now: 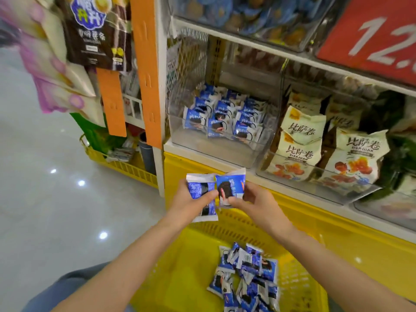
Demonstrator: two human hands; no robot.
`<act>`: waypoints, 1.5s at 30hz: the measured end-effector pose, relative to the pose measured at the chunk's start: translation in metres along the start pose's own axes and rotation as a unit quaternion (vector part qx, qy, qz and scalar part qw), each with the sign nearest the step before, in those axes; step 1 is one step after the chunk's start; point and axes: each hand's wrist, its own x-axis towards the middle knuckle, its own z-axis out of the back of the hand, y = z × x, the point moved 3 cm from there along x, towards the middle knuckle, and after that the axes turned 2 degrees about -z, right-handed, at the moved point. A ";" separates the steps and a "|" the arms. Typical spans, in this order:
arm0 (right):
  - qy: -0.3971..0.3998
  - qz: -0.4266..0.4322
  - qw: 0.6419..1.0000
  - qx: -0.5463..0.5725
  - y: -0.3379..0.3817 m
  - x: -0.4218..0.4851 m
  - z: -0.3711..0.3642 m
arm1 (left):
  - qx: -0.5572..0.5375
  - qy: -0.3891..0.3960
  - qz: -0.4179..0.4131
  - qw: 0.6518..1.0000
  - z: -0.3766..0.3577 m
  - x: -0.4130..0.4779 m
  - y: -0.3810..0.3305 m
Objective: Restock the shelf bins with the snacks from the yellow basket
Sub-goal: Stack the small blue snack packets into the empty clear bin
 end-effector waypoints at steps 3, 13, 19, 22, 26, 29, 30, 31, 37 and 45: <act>-0.063 0.045 0.997 0.025 0.039 0.022 0.019 | -0.034 -0.037 0.002 0.999 0.018 0.012 -0.011; -0.144 0.081 0.972 -0.168 0.118 0.161 0.044 | -0.208 -0.080 -0.004 0.975 0.062 0.054 -0.038; 0.062 0.086 0.940 -0.324 0.113 0.213 -0.004 | -0.241 -0.090 0.000 0.966 0.075 0.074 -0.042; 0.094 0.074 0.916 -0.382 0.104 0.230 -0.019 | -0.251 -0.095 -0.002 0.963 0.080 0.081 -0.041; 0.009 0.113 0.924 -0.364 0.103 0.245 -0.016 | -0.242 -0.090 0.000 0.966 0.083 0.086 -0.039; 0.019 0.119 0.913 -0.391 0.101 0.248 -0.016 | -0.223 -0.088 0.000 0.971 0.083 0.087 -0.039; 0.027 0.116 0.908 -0.402 0.100 0.249 -0.017 | -0.218 -0.087 -0.005 0.972 0.083 0.088 -0.038; 0.033 0.113 0.905 -0.410 0.099 0.249 -0.018 | -0.217 -0.086 -0.007 0.972 0.083 0.088 -0.040; 0.041 0.084 0.918 -0.385 0.103 0.240 -0.017 | -0.261 -0.076 0.026 0.962 0.081 0.084 -0.044; -0.088 0.234 0.945 -0.210 0.137 0.146 -0.015 | -0.319 -0.041 0.045 0.946 0.075 0.078 -0.054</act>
